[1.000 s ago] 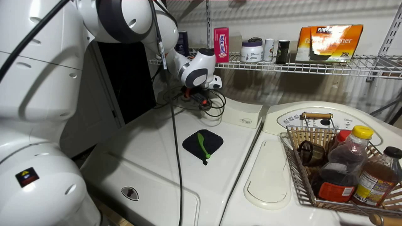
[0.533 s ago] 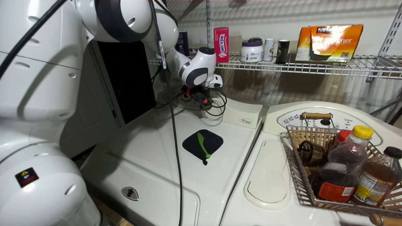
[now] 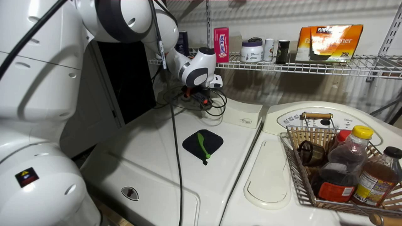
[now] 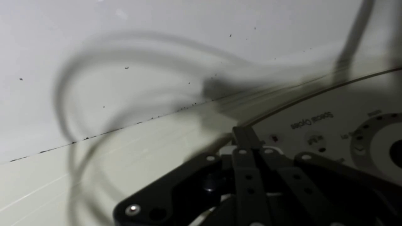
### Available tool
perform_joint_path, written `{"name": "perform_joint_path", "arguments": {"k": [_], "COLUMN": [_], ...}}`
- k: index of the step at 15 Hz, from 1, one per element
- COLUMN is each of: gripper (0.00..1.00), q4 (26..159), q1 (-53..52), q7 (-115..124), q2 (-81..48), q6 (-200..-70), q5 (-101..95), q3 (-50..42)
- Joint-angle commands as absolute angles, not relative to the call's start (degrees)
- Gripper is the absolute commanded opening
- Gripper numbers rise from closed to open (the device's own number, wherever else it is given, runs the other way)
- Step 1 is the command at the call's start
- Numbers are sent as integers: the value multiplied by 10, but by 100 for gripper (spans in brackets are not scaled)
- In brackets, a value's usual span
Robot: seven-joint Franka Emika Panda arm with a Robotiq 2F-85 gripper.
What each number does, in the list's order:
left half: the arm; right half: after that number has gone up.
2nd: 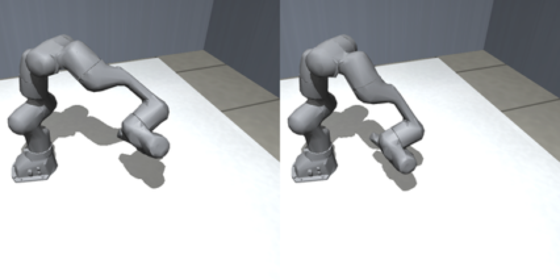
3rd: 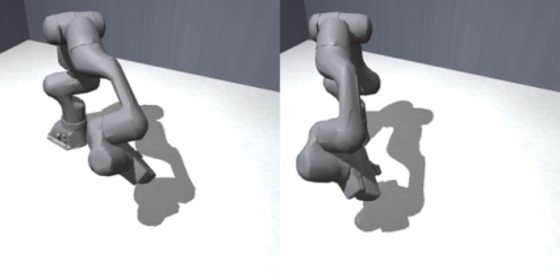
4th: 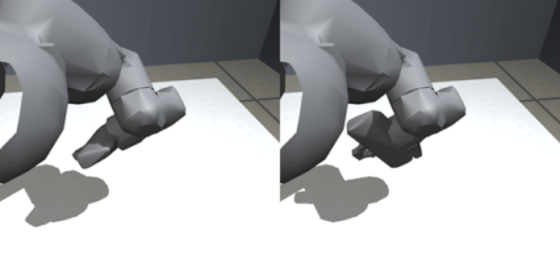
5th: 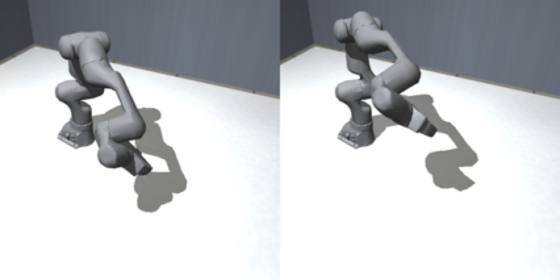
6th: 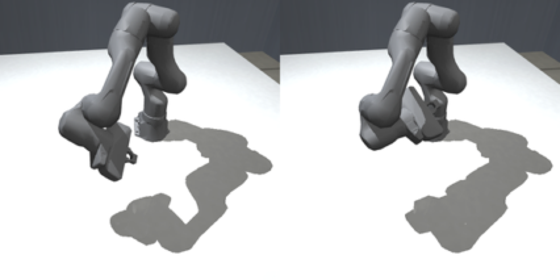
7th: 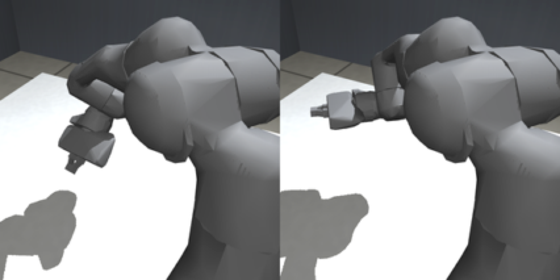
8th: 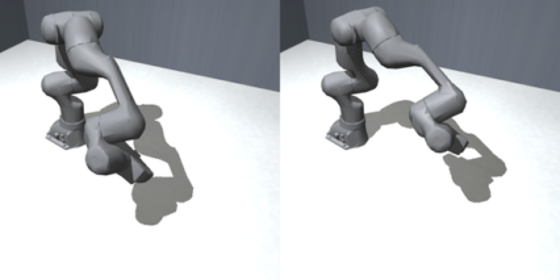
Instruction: Press a button on the right side of the washing machine
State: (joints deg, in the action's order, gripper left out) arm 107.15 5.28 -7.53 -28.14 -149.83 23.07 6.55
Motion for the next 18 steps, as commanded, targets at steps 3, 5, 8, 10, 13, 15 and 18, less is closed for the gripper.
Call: {"name": "perform_joint_path", "arguments": {"k": [3, 5, 8, 10, 13, 15, 18], "gripper": [0, 0, 0, 0, 0, 0, 0], "q4": [1056, 1055, 1052, 1049, 1045, 1044, 1037], "q1": [54, 53, 54, 52, 50, 51, 52], "q7": [-67, -65, -63, -60, -57, -56, -53], "q2": [-289, -290, -293, -296, -299, -300, -304], "q6": [-1483, -1484, -1480, -1479, -1481, -1482, -1479], "q5": [216, 215, 215, 213, 212, 213, 215], "q3": [64, 63, 63, 62, 61, 61, 61]}}
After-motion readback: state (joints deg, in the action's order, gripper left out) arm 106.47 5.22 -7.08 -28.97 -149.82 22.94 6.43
